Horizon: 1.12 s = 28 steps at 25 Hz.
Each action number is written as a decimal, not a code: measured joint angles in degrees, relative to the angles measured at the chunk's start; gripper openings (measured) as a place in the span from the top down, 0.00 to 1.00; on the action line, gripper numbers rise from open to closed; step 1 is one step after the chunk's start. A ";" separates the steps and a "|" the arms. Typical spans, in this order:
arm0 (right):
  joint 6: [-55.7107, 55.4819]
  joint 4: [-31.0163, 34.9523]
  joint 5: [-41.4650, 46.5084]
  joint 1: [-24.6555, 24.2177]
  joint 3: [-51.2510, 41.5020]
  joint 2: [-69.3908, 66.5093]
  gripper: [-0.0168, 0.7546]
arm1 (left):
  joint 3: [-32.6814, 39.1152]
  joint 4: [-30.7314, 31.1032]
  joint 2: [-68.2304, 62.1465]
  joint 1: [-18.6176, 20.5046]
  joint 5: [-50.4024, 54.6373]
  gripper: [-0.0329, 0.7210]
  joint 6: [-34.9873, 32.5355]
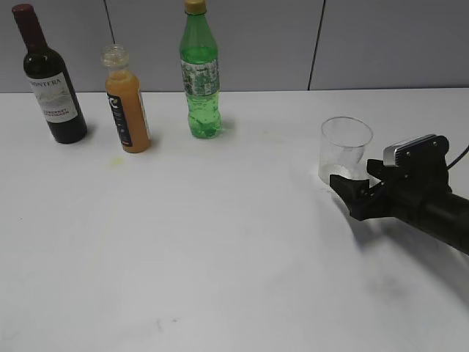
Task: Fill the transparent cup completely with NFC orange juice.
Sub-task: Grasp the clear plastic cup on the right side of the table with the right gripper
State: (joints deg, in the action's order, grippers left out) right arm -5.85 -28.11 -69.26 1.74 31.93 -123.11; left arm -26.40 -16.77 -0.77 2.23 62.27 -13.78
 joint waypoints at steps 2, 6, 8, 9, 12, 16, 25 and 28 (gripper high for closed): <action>-0.06 -0.18 0.00 0.00 0.74 -0.84 0.11 | 0.00 0.00 0.00 0.00 0.00 0.65 0.00; -0.78 -0.59 0.00 0.00 2.33 -1.23 0.11 | 0.00 0.00 0.00 0.00 0.00 0.65 0.00; -1.26 -1.12 0.00 0.00 3.15 -1.43 0.11 | 0.00 0.00 0.00 0.00 0.00 0.65 0.00; -1.55 -1.25 0.00 0.00 3.54 -1.65 0.11 | 0.00 0.00 0.00 0.00 0.00 0.65 0.00; -2.07 -1.84 -0.05 0.00 4.62 -3.01 0.11 | 0.00 0.00 0.00 0.00 0.00 0.65 0.00; -2.19 -2.58 0.00 0.45 5.81 -5.08 0.11 | 0.00 0.00 0.00 0.00 0.00 0.65 0.00; -2.24 -1.20 -0.06 2.49 9.77 -7.36 0.12 | 0.00 -0.10 0.00 0.00 0.00 0.65 0.00; -2.29 0.56 -0.06 3.40 10.84 -8.63 0.12 | 0.00 -0.10 0.00 0.00 0.00 0.65 0.00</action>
State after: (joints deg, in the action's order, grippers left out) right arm -8.14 -27.55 -69.32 5.14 42.77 -131.74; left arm -26.40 -16.87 -0.77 2.23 62.27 -13.78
